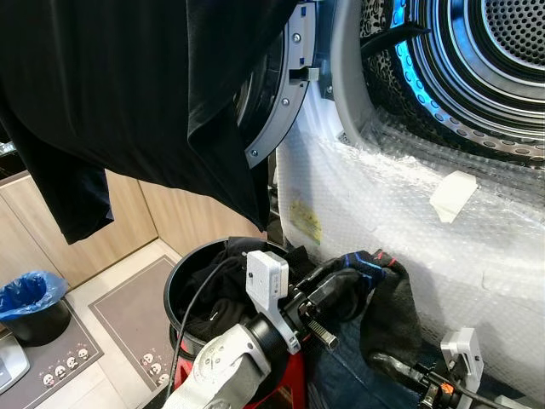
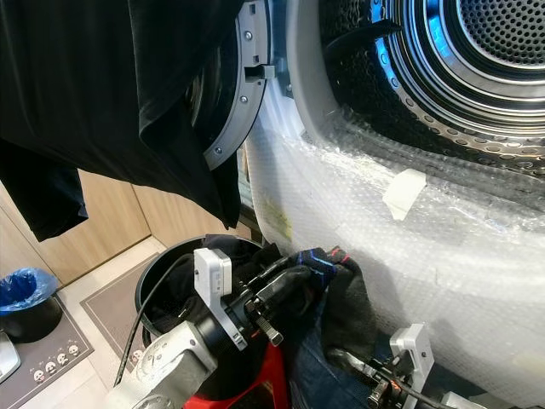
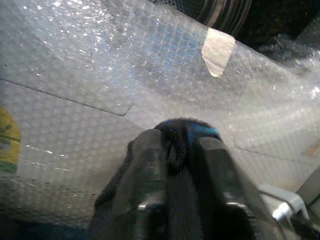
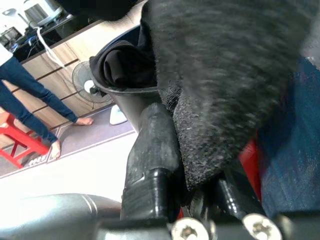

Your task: Clothes washing

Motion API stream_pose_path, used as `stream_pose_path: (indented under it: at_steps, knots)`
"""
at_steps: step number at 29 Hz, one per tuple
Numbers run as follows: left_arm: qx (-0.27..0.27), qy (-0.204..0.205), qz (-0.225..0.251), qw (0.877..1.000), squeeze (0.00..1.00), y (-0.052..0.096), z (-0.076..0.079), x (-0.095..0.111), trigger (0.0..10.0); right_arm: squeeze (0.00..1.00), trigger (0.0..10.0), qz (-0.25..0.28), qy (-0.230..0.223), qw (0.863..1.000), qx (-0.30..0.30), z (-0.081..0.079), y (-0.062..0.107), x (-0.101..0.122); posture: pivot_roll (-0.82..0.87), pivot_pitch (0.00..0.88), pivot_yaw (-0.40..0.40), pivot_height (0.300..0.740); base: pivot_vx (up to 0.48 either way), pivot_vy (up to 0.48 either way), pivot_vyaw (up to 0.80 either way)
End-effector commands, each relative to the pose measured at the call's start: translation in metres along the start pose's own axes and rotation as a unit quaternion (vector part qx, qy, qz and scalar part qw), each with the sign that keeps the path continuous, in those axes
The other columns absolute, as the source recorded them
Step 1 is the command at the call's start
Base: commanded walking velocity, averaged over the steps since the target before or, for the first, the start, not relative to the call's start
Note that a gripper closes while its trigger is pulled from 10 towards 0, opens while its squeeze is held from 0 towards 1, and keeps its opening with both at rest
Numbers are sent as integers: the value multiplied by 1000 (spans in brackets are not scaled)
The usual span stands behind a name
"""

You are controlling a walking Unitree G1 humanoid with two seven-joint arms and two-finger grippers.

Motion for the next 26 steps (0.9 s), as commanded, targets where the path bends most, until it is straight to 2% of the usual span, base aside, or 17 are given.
stream_pose_path:
  at_steps: [1,2,3,4,5,6,9,13,15,17,20,21,22,23,24,26]
  knots:
    - [-7,-20,6,1000,1000,2,3,5,10000,0,0,-1,11,1000,19,-6,-1,8,-36,0,-19,740,0,0,0]
    - [-6,-31,5,999,1000,5,2,5,10000,0,2706,-6,15,1000,22,-5,1,11,-35,0,-19,740,0,0,0]
    - [-4,-39,4,999,1000,6,1,6,10000,0,3373,-8,16,1000,26,-6,3,12,-33,0,-20,740,0,0,0]
    - [-3,-44,3,999,1000,7,0,6,10000,0,3373,-9,16,999,29,-6,4,13,-33,0,-20,740,0,0,0]
    - [-2,-49,2,999,1000,8,-1,6,10000,0,4275,-12,15,999,33,-7,6,14,-33,0,-20,740,0,0,0]
    - [1,-65,-1,998,1000,11,-3,6,10000,0,10000,-27,20,999,41,-8,11,15,-31,0,-20,740,0,0,0]
    - [2,-86,-7,996,1000,17,-6,6,10000,0,10000,-44,32,997,59,-11,18,20,-35,0,-20,740,0,0,0]
    - [-2,-91,-12,996,1000,20,-6,4,10000,0,10000,-55,48,995,75,-16,18,24,-39,0,-19,740,0,0,0]
    - [-2,-92,-16,996,1000,22,-6,2,10000,0,10000,-47,53,994,83,-18,17,32,-39,0,-19,740,0,0,0]
    - [3,-102,-31,994,1000,26,-9,-4,10000,0,10000,-15,62,993,100,-21,18,55,-37,0,-16,740,0,0,0]
    - [3,-108,-36,994,1000,27,-9,-6,10000,0,10000,0,64,993,104,-21,19,65,-37,0,-16,740,0,0,0]
    - [-2,-119,-48,992,1000,31,-9,-11,10000,0,10000,22,67,991,109,-23,21,81,-38,0,-13,740,0,0,0]
    - [-2,-119,-48,992,1000,31,-9,-11,10000,0,10000,22,67,991,109,-23,21,81,-38,0,-13,740,0,0,0]
    - [-5,-122,-55,991,906,33,-9,-15,10000,0,10000,38,72,990,116,-25,21,93,-36,0,-13,740,0,0,0]
    - [-5,-124,-63,990,24,35,-9,-19,10000,0,10000,54,77,988,124,-27,22,105,-36,0,-12,740,0,0,0]
    - [-8,-130,-78,988,0,40,-9,-25,10000,0,10000,90,95,981,144,-34,25,132,-37,0,-12,740,0,0,0]
Point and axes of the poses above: a point about 5 cm out from each wrist's last joint towards the gripper, its own y axis pointing back from the gripper into the wrist, its own x axis along the axis of the wrist's last joint, z = x × y, the point moved 5 cm from there along -y, pointing out of the wrist towards the gripper, and after that the axes turned 6 degrees about -y, right-handed, at the moved point
